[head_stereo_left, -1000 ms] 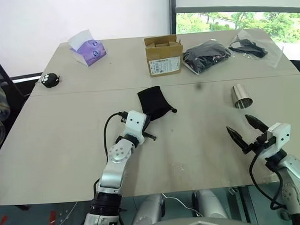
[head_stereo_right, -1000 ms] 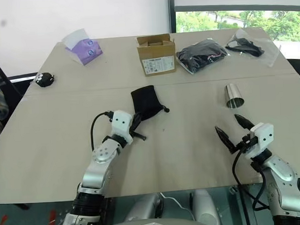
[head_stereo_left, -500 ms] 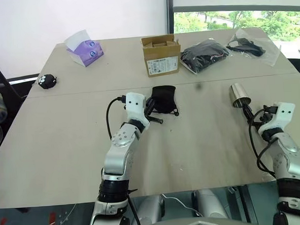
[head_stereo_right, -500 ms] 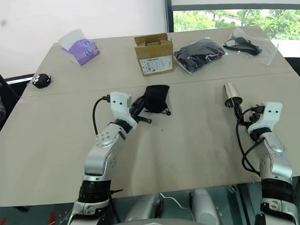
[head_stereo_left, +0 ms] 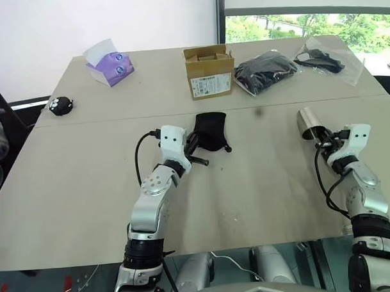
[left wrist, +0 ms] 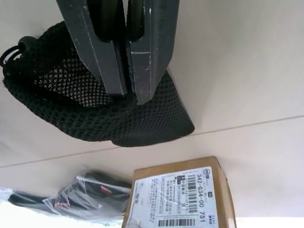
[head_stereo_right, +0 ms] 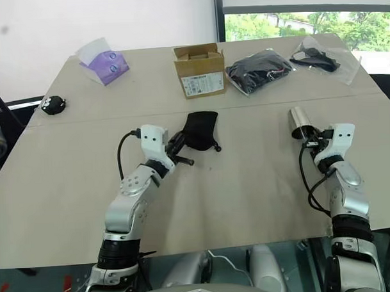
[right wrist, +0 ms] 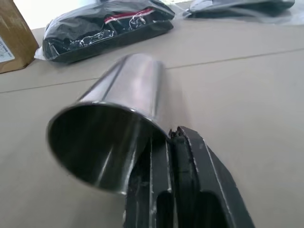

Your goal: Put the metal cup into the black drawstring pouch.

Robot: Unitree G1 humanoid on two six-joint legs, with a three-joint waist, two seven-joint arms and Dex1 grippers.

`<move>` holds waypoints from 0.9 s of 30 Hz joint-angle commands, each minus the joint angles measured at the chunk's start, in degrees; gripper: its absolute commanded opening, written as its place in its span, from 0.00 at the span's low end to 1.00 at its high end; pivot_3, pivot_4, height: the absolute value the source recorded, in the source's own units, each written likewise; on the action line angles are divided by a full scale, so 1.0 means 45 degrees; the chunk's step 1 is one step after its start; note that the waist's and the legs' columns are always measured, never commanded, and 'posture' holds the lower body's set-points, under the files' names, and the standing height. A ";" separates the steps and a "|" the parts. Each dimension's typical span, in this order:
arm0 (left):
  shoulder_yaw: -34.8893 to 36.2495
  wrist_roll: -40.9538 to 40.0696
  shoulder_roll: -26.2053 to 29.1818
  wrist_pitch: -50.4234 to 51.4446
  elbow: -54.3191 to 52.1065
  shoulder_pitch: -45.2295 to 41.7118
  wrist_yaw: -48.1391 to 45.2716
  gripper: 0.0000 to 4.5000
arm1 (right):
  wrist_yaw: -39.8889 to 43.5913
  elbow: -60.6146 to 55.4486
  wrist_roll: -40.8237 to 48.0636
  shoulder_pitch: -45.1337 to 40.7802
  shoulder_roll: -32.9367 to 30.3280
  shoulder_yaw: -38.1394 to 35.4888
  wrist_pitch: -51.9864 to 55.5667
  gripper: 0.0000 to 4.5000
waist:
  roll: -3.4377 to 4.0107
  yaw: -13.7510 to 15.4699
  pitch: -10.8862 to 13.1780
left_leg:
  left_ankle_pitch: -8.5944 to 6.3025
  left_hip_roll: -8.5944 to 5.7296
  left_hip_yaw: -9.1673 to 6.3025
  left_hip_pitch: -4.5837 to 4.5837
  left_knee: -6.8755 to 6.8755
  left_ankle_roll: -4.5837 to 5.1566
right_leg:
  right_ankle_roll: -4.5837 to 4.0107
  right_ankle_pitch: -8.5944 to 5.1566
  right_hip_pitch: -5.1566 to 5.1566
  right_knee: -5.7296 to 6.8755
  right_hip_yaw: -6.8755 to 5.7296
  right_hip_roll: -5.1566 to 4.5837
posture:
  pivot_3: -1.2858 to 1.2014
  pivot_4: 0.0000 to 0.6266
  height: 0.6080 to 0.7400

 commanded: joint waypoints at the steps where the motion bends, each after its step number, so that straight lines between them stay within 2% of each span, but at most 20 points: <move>1: -0.0082 -0.0170 -0.0032 0.0054 -0.0540 -0.0267 -0.0007 0.00 | 0.0015 -0.0248 -0.0030 -0.0325 -0.0285 -0.0160 -0.0309 0.02 | 0.0000 0.0001 0.0000 | 0.0000 0.0000 0.0000 -0.0001 -0.0001 0.0000 | 0.0000 0.0000 0.0000 -0.0001 0.0001 0.0000 | 0.52 0.24 1.00; 4: -0.0155 -0.0162 -0.0185 0.0131 -0.0267 -0.0594 0.0016 0.00 | 0.0378 -0.1267 0.1229 -0.0620 0.0037 -0.0465 0.0484 0.02 | 0.0000 0.0005 0.0001 | 0.0000 -0.0001 0.0003 -0.0007 0.0001 0.0000 | 0.0000 0.0000 -0.0003 -0.0002 0.0002 -0.0003 | 0.52 0.24 1.00; 6: -0.0213 -0.0211 -0.0298 0.0185 -0.0046 -0.0843 -0.0055 0.00 | 0.1422 -0.2718 0.2672 -0.0552 0.0264 -0.0317 0.1412 0.02 | 0.0000 0.0003 0.0001 | 0.0000 0.0000 0.0001 -0.0007 0.0002 0.0000 | 0.0000 0.0000 -0.0004 0.0001 0.0002 -0.0002 | 0.52 0.24 1.00; 9: -0.0187 -0.0702 -0.0535 0.0479 0.0002 -0.1181 -0.0352 0.00 | 0.2458 -0.5061 0.4537 -0.0183 0.0372 0.0380 0.3442 0.02 | 0.0001 -0.0046 0.0001 | 0.0000 0.0008 0.0001 -0.0013 -0.0002 0.0000 | 0.0000 0.0000 -0.0008 -0.0001 0.0005 -0.0002 | 0.52 0.24 1.00; 15: -0.0115 -0.1302 -0.0660 0.1311 0.0014 -0.1814 -0.0485 0.00 | 0.3494 -0.8505 0.6423 0.0495 -0.0099 0.2058 0.6338 0.02 | -0.0001 0.0038 0.0001 | 0.0000 0.0005 -0.0021 -0.0036 0.0004 0.0000 | 0.0000 0.0000 -0.0027 -0.0002 -0.0017 -0.0013 | 0.52 0.24 1.00; 17: 0.0073 -0.1511 -0.0709 0.1521 0.0079 -0.2009 -0.0404 0.00 | 0.3878 -0.9184 0.6144 0.0744 -0.0406 0.2744 0.6561 0.02 | -0.0004 0.0054 0.0003 | 0.0000 -0.0006 -0.0026 -0.0046 0.0010 0.0001 | 0.0001 0.0000 -0.0032 -0.0004 -0.0024 -0.0012 | 0.52 0.24 1.00; 22: 0.0119 -0.1773 -0.0523 0.1391 0.0037 -0.2097 -0.0777 0.00 | 0.4183 -0.9540 0.3967 0.1175 -0.1146 0.4479 0.5909 0.02 | -0.0008 0.0023 0.0005 | 0.0000 -0.0008 -0.0034 -0.0075 0.0014 0.0000 | 0.0001 0.0001 -0.0059 -0.0003 -0.0038 -0.0011 | 0.52 0.24 1.00; 27: -0.0043 -0.1848 -0.0339 0.1465 -0.0200 -0.1799 -0.1013 0.00 | 0.3230 -0.8734 0.2284 0.1205 -0.0644 0.4797 0.4869 0.02 | -0.0019 0.0036 0.0007 | 0.0000 -0.0007 -0.0034 -0.0078 0.0018 -0.0001 | 0.0001 0.0001 -0.0065 -0.0002 -0.0037 -0.0011 | 0.52 0.24 1.00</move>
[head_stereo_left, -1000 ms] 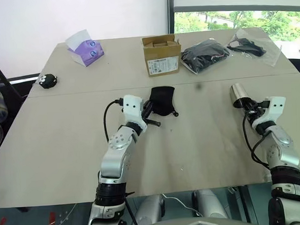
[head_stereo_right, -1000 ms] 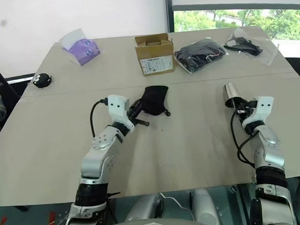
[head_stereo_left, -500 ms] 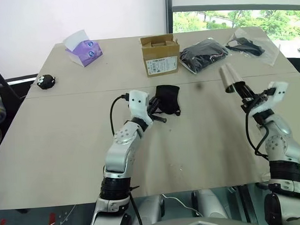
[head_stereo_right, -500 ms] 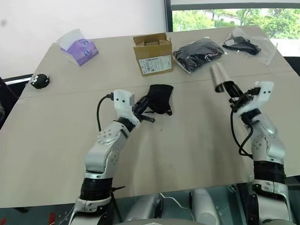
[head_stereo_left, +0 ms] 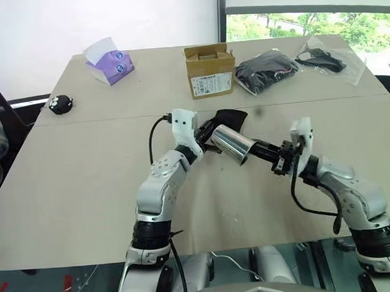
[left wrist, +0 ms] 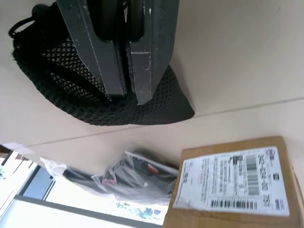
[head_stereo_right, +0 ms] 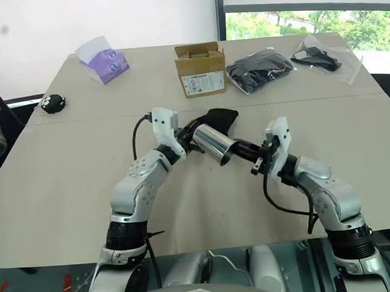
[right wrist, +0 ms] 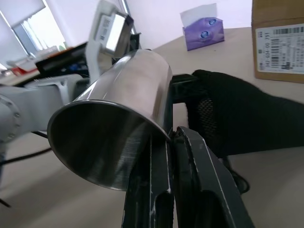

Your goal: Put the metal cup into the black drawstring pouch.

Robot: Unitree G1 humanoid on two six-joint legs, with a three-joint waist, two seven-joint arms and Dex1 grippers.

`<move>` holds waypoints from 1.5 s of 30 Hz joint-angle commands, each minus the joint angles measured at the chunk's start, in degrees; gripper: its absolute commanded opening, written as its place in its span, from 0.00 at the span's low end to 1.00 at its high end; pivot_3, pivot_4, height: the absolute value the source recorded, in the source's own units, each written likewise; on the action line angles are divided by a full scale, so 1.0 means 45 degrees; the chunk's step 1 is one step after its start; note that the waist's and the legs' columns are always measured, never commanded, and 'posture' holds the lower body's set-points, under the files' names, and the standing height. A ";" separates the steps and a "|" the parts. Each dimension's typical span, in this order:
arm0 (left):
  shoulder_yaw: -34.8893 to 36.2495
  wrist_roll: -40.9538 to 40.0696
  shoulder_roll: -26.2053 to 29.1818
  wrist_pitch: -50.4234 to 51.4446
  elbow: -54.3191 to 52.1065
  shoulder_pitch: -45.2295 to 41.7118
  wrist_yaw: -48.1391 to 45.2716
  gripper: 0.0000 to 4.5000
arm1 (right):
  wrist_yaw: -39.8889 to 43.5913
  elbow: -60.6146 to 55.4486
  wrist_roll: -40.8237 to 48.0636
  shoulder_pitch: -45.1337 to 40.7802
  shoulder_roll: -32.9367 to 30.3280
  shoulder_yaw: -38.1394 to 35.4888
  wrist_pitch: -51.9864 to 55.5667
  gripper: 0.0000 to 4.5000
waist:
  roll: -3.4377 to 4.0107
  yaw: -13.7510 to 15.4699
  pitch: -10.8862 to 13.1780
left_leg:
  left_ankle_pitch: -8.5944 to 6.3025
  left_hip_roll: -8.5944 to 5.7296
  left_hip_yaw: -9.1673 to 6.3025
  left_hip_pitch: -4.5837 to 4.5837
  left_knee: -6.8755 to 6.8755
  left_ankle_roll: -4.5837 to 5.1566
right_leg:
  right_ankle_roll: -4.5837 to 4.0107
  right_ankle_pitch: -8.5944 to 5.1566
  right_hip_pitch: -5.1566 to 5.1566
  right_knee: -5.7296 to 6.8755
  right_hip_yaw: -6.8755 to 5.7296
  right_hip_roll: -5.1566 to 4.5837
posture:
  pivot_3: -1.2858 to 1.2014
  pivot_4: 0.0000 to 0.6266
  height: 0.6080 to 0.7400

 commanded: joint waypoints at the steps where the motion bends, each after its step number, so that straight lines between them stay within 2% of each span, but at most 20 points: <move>1: -0.0200 -0.0111 0.0158 -0.0199 -0.0587 0.0105 -0.0245 0.00 | -0.0529 0.0182 -0.0672 -0.0095 0.0428 -0.0035 -0.0741 0.02 | 0.0000 -0.0001 0.0000 | 0.0000 0.0000 0.0001 0.0000 0.0000 0.0000 | 0.0000 0.0000 0.0000 0.0000 0.0001 0.0000 | 0.52 0.24 1.00; 12: -0.0367 -0.0447 0.0181 -0.0109 -0.0969 0.0292 -0.0412 0.00 | -0.0063 0.0756 -0.2075 0.0061 0.0299 0.0358 -0.1512 0.02 | -0.0001 -0.0023 0.0001 | 0.0000 -0.0002 0.0002 -0.0021 0.0002 0.0000 | 0.0000 0.0000 -0.0019 -0.0002 0.0003 -0.0002 | 0.52 0.24 1.00; 18: -0.0604 -0.0640 0.0185 -0.0011 -0.1327 0.0545 -0.0589 0.00 | -0.0851 0.1063 -0.2684 -0.0077 0.0709 0.0269 -0.1413 0.02 | -0.0001 -0.0014 0.0001 | 0.0000 -0.0001 0.0002 -0.0021 0.0003 0.0000 | 0.0000 0.0000 -0.0022 0.0001 0.0002 0.0000 | 0.52 0.24 1.00; 23: -0.0950 -0.0754 0.0242 0.0007 -0.1530 0.0777 -0.0820 0.00 | -0.2449 0.1677 -0.3433 -0.0445 0.1404 -0.0073 -0.1388 0.02 | 0.0000 -0.0022 0.0001 | 0.0001 -0.0001 0.0004 -0.0030 0.0006 -0.0001 | -0.0001 0.0000 -0.0038 0.0005 0.0006 -0.0002 | 0.52 0.24 1.00; 25: -0.1116 -0.0778 0.0265 -0.0006 -0.1556 0.0810 -0.0934 0.00 | -0.2921 0.1587 -0.2978 -0.0546 0.2019 -0.0371 -0.1024 0.02 | 0.0000 -0.0034 0.0001 | 0.0001 0.0001 0.0003 -0.0033 0.0006 -0.0002 | -0.0001 0.0001 -0.0043 0.0010 0.0005 -0.0004 | 0.52 0.24 1.00; 32: -0.1417 -0.0856 0.0290 0.0028 -0.1555 0.0693 -0.1148 0.00 | -0.5075 0.0920 0.0902 -0.1555 0.5104 -0.2397 0.1280 0.02 | 0.0002 -0.0069 0.0000 | 0.0001 0.0002 0.0003 -0.0038 0.0008 -0.0002 | -0.0002 0.0001 -0.0048 0.0014 0.0009 -0.0003 | 0.52 0.24 1.00; 36: -0.1610 -0.0996 0.0258 0.0097 -0.1741 0.0600 -0.1249 0.00 | -0.6259 0.1001 0.3321 -0.2070 0.6040 -0.3455 0.2976 0.02 | 0.0004 -0.0072 -0.0001 | 0.0001 0.0002 -0.0005 -0.0041 0.0008 -0.0002 | -0.0002 0.0001 -0.0050 0.0015 0.0003 -0.0006 | 0.52 0.24 1.00; 37: -0.1650 -0.1028 0.0244 0.0084 -0.1802 0.0562 -0.1288 0.00 | -0.6337 0.1184 0.3165 -0.2226 0.5979 -0.3406 0.3032 0.02 | 0.0005 -0.0076 -0.0001 | 0.0001 0.0001 -0.0008 -0.0048 0.0009 -0.0002 | -0.0002 0.0001 -0.0051 0.0015 -0.0002 -0.0005 | 0.52 0.24 1.00; 38: -0.1652 -0.1079 0.0213 0.0093 -0.1869 0.0533 -0.1305 0.00 | -0.6199 0.1408 0.1970 -0.2342 0.5403 -0.2726 0.2696 0.02 | 0.0005 -0.0083 -0.0001 | 0.0001 0.0000 -0.0010 -0.0051 0.0010 -0.0001 | -0.0002 0.0001 -0.0051 0.0014 -0.0005 -0.0006 | 0.52 0.24 1.00; 40: -0.1470 -0.1302 0.0088 0.0156 -0.1975 0.0432 -0.1268 0.00 | -0.5767 0.2245 -0.2547 -0.2632 0.3194 0.0104 0.0447 0.02 | 0.0009 -0.0101 -0.0001 | 0.0001 -0.0012 -0.0003 -0.0056 0.0017 -0.0001 | -0.0002 0.0001 -0.0054 0.0014 -0.0002 -0.0004 | 0.52 0.24 1.00; 42: -0.1187 -0.1637 -0.0149 0.0282 -0.2040 0.0270 -0.1136 0.00 | -0.5680 0.3027 -0.5650 -0.2973 0.1588 0.2207 -0.1442 0.02 | 0.0010 -0.0088 -0.0004 | 0.0002 -0.0043 0.0006 -0.0063 0.0038 0.0001 | 0.0001 0.0002 -0.0065 0.0026 0.0000 -0.0002 | 0.52 0.24 1.00; 45: -0.0966 -0.1915 -0.0415 0.0396 -0.2036 0.0002 -0.0964 0.00 | -0.5980 0.3839 -0.7133 -0.3589 0.1284 0.3081 -0.2574 0.02 | 0.0006 -0.0298 -0.0003 | 0.0004 -0.0055 0.0001 -0.0065 0.0041 -0.0001 | 0.0001 0.0001 -0.0070 0.0039 -0.0012 0.0004 | 0.52 0.24 1.00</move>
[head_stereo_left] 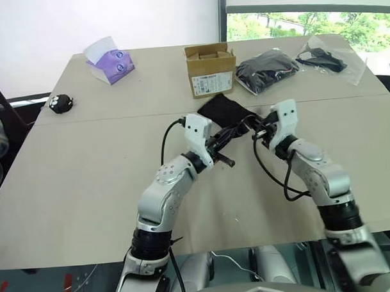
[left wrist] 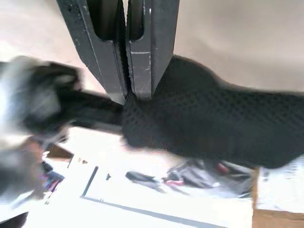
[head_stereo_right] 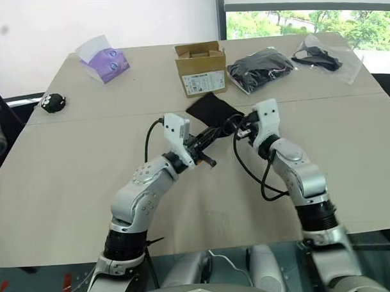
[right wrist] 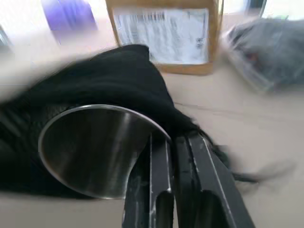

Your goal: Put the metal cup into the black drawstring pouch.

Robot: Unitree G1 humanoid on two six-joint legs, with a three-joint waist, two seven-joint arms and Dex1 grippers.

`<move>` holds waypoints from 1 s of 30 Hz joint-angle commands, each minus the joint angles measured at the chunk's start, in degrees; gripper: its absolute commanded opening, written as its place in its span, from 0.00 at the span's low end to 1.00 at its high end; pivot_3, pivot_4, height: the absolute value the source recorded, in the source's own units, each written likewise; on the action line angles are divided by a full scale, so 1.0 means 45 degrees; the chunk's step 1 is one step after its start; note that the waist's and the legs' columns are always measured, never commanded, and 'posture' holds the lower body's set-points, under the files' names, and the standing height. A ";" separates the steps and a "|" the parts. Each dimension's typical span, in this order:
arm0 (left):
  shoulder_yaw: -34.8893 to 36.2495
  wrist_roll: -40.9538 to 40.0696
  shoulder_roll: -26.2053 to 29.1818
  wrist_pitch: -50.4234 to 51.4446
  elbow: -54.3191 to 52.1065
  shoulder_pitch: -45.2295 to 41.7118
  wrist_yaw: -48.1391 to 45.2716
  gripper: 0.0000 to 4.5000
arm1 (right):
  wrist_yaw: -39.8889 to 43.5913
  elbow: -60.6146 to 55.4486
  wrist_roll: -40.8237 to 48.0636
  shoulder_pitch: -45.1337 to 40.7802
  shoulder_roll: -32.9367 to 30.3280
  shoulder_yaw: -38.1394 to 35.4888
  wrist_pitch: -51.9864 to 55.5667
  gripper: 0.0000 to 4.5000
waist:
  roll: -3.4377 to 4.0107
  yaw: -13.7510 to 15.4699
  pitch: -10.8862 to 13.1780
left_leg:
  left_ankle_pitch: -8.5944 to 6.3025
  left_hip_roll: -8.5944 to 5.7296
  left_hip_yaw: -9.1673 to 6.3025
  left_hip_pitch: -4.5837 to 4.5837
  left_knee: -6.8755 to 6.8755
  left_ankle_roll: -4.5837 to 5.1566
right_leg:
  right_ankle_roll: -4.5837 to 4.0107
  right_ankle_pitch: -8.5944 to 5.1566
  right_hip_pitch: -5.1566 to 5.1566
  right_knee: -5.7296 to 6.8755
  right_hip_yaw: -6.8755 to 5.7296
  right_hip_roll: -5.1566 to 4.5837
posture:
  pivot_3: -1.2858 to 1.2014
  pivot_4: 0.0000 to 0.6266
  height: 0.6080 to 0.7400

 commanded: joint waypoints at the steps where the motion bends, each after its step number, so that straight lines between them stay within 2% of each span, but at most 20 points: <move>1: 0.0189 -0.0614 -0.0303 -0.0062 -0.0702 -0.0543 0.0032 0.00 | -0.0229 0.0616 -0.2373 -0.0667 -0.0110 0.1161 -0.1468 0.02 | -0.0001 -0.0178 0.0001 | 0.0000 0.0017 0.0001 -0.0005 0.0001 -0.0002 | -0.0001 0.0000 -0.0004 0.0012 0.0002 -0.0006 | 0.52 0.24 1.00; 5: 0.0297 -0.0538 -0.0433 -0.0110 -0.0537 -0.0514 0.0239 0.00 | -0.0065 0.0258 -0.1148 -0.0441 0.1099 0.0188 -0.0724 0.02 | -0.0003 -0.0212 0.0000 | 0.0000 0.0053 0.0022 -0.0007 0.0018 -0.0001 | 0.0000 0.0001 -0.0018 0.0033 0.0037 -0.0010 | 0.52 0.24 1.00; 8: 0.0492 -0.0484 -0.0517 -0.0165 -0.0378 -0.0494 0.0490 0.00 | 0.0896 -0.0314 -0.1448 -0.0283 0.0633 0.0406 -0.0823 0.02 | -0.0003 -0.0123 0.0001 | 0.0000 0.0045 0.0010 -0.0020 0.0049 -0.0001 | 0.0000 0.0001 -0.0018 0.0048 0.0028 -0.0005 | 0.52 0.24 1.00; 9: 0.0634 -0.0432 -0.0545 -0.0166 -0.0242 -0.0521 0.0671 0.00 | 0.1133 -0.0714 -0.0736 -0.0096 0.0863 0.0026 -0.0477 0.15 | -0.0003 -0.0093 0.0001 | 0.0000 0.0037 -0.0005 -0.0036 0.0069 -0.0001 | 0.0000 0.0001 -0.0017 0.0048 0.0013 -0.0008 | 0.52 0.24 1.00; 10: 0.0783 -0.0355 -0.0563 -0.0122 -0.0076 -0.0559 0.0889 0.00 | 0.1118 -0.1146 0.0241 0.0129 0.1241 -0.0651 0.0170 0.22 | -0.0004 -0.0085 0.0001 | -0.0001 0.0033 -0.0017 -0.0048 0.0088 0.0000 | 0.0001 0.0001 -0.0016 0.0048 -0.0001 -0.0010 | 0.52 0.24 1.00; 12: 0.1032 -0.0273 -0.0602 0.0001 0.0178 -0.0605 0.1239 0.00 | 0.1212 -0.1813 0.1597 0.0424 0.1616 -0.1629 0.1275 0.42 | -0.0003 -0.0097 0.0001 | -0.0001 0.0034 -0.0032 -0.0047 0.0094 0.0000 | 0.0001 0.0001 -0.0010 0.0051 -0.0011 -0.0011 | 0.52 0.24 1.00; 13: 0.1278 -0.0331 -0.0641 0.0062 0.0345 -0.0639 0.1438 0.00 | 0.1643 -0.2222 0.2227 0.0598 0.1340 -0.2027 0.1932 0.54 | -0.0003 -0.0097 0.0001 | -0.0001 0.0036 -0.0037 -0.0046 0.0094 0.0000 | 0.0001 0.0001 -0.0010 0.0060 -0.0014 -0.0010 | 0.52 0.24 1.00; 17: 0.2328 -0.0921 -0.0761 0.0424 0.0860 -0.0742 0.2004 0.00 | 0.4125 -0.3720 0.5127 0.1709 -0.0426 -0.3679 0.3443 0.54 | -0.0006 0.0005 0.0003 | -0.0002 0.0020 -0.0056 -0.0054 0.0112 0.0003 | 0.0001 0.0001 0.0005 0.0055 -0.0039 -0.0020 | 0.52 0.24 1.00; 21: 0.2666 -0.1288 -0.0789 0.0662 0.0944 -0.0748 0.2101 0.00 | 0.4293 -0.3976 0.6592 0.2210 -0.0746 -0.4939 0.3856 0.54 | -0.0008 -0.0088 0.0004 | -0.0003 0.0029 -0.0053 -0.0047 0.0106 0.0003 | 0.0000 0.0001 0.0005 0.0068 -0.0035 -0.0011 | 0.52 0.24 1.00; 23: 0.2692 -0.1475 -0.0824 0.0781 0.0845 -0.0768 0.2097 0.00 | 0.4256 -0.3451 0.5026 0.2397 -0.1235 -0.4345 0.2712 0.54 | -0.0008 -0.0089 0.0004 | -0.0002 0.0030 -0.0043 -0.0041 0.0109 0.0003 | 0.0001 0.0001 0.0004 0.0080 -0.0023 -0.0012 | 0.52 0.24 1.00; 26: 0.2637 -0.1613 -0.0825 0.0868 0.0761 -0.0757 0.2128 0.00 | 0.4589 -0.2269 0.1124 0.2535 -0.2438 -0.1829 -0.0435 0.54 | -0.0010 -0.0069 0.0004 | -0.0003 0.0008 -0.0032 -0.0037 0.0123 0.0003 | 0.0002 0.0001 0.0006 0.0087 -0.0016 -0.0018 | 0.52 0.24 1.00; 30: 0.2525 -0.1641 -0.0753 0.0877 0.0764 -0.0719 0.2109 0.00 | 0.4758 -0.1118 -0.0101 0.2253 -0.1969 -0.0548 -0.2256 0.54 | -0.0016 -0.0130 0.0008 | -0.0002 0.0026 -0.0021 -0.0030 0.0121 0.0001 | 0.0002 0.0000 -0.0002 0.0105 -0.0008 -0.0012 | 0.52 0.24 1.00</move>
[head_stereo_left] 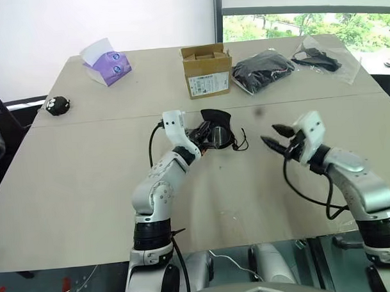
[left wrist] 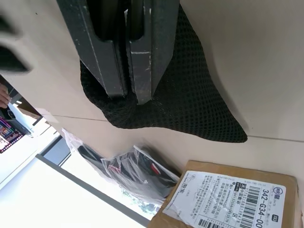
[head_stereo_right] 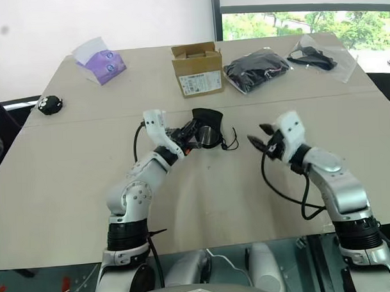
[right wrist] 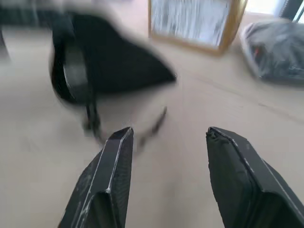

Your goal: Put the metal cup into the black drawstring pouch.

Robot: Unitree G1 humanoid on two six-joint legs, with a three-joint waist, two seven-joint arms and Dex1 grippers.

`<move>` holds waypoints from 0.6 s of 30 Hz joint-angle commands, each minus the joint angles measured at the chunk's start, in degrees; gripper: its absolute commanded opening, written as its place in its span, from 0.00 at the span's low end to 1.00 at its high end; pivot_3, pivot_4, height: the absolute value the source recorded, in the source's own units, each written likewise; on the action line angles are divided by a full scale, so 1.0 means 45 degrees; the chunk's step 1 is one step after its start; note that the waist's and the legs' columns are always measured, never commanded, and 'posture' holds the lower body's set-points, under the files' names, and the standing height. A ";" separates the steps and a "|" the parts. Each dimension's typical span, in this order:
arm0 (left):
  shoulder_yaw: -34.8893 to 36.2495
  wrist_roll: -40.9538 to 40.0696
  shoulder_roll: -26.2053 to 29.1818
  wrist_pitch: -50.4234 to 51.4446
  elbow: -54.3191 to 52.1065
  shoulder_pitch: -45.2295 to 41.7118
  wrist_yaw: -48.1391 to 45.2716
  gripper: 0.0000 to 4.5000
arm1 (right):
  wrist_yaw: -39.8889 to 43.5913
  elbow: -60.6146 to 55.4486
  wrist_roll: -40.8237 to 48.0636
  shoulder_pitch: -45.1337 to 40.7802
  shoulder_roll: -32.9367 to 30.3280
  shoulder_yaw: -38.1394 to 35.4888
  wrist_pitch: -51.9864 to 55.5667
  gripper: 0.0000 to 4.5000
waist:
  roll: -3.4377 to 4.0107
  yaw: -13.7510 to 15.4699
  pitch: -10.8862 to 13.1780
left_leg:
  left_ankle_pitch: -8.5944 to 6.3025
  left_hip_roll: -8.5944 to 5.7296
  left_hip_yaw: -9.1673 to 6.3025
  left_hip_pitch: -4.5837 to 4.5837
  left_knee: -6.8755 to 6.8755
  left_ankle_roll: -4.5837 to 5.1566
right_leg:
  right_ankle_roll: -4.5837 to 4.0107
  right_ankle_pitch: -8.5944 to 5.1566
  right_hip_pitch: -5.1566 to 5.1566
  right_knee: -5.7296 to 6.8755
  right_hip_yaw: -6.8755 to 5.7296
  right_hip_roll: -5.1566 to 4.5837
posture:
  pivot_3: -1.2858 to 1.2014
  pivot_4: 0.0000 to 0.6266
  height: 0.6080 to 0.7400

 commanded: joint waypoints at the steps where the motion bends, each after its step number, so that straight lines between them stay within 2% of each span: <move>1: -0.0124 -0.0186 0.0019 -0.0103 -0.0513 -0.0110 -0.0031 0.00 | 0.0141 0.0361 -0.0710 -0.0362 0.0592 0.0649 -0.1464 0.54 | 0.0000 0.0005 0.0000 | 0.0000 0.0007 0.0001 0.0001 0.0001 -0.0001 | 0.0000 0.0000 0.0000 0.0000 0.0002 -0.0001 | 0.52 0.24 1.00; 8: -0.0115 -0.0224 0.0054 -0.0113 -0.0630 -0.0005 0.0025 0.00 | 0.0394 0.1853 -0.1725 -0.0901 0.1311 0.1400 -0.2702 0.54 | -0.0006 0.0055 0.0004 | 0.0000 -0.0005 -0.0007 -0.0002 0.0012 -0.0001 | 0.0000 0.0001 0.0002 -0.0003 -0.0001 -0.0006 | 0.52 0.24 1.00; 14: -0.0022 -0.0315 0.0068 -0.0046 -0.0706 0.0055 0.0075 0.00 | -0.0354 0.3570 -0.3237 -0.1927 0.1498 0.1665 -0.3402 0.54 | -0.0007 0.0042 0.0005 | 0.0000 -0.0005 -0.0008 -0.0004 0.0014 -0.0001 | 0.0000 0.0001 0.0002 -0.0006 -0.0004 -0.0006 | 0.52 0.24 1.00; 18: 0.0070 -0.0344 0.0209 -0.0025 -0.0855 0.0256 0.0103 0.00 | -0.0479 0.3543 -0.2235 -0.2154 0.1928 0.0585 -0.2325 0.54 | -0.0007 0.0040 0.0005 | 0.0000 0.0003 -0.0012 -0.0003 0.0010 -0.0002 | -0.0001 0.0000 0.0000 -0.0001 -0.0006 -0.0001 | 0.52 0.24 1.00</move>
